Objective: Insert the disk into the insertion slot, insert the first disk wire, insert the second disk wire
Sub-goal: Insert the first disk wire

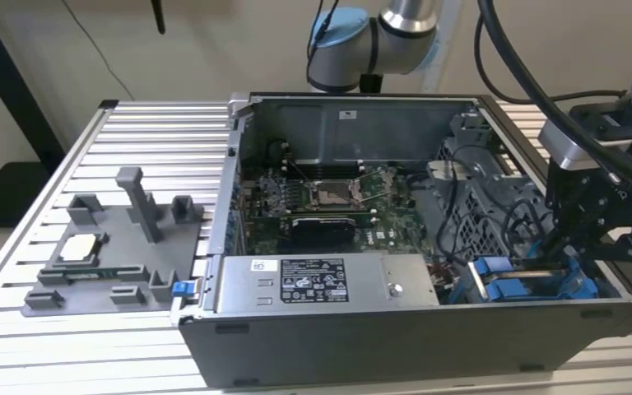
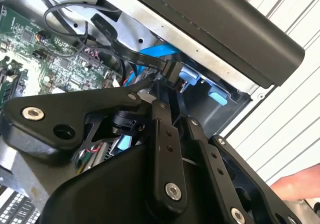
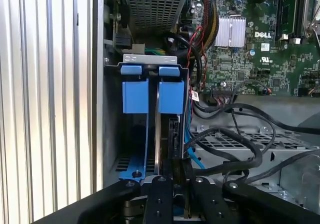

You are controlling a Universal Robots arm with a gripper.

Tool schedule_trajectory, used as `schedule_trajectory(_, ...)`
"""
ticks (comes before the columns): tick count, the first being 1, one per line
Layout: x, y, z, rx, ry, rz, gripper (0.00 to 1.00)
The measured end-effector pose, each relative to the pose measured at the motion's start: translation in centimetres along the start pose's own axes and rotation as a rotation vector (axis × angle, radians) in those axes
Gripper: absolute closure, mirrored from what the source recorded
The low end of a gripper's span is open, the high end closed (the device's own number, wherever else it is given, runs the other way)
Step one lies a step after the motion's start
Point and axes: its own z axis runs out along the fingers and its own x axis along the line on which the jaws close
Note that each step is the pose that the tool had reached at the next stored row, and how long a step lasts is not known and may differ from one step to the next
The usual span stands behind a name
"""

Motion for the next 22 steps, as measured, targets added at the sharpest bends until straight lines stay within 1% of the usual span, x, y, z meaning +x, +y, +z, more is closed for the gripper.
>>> schedule_trajectory(2,0.0,0.03,0.04,0.0029,-0.0003,0.0,1.0)
schedule_trajectory(5,0.01,0.06,0.05,0.0109,0.0003,-0.001,1.0)
schedule_trajectory(14,0.01,0.63,0.21,0.0168,0.0001,-0.001,1.0)
schedule_trajectory(17,0.02,0.81,0.44,0.0215,0.0007,-0.002,1.0)
schedule_trajectory(20,0.05,0.87,0.85,0.0263,0.001,-0.002,1.0)
schedule_trajectory(22,0.05,0.89,1.11,0.0276,-0.0009,-0.002,1.0)
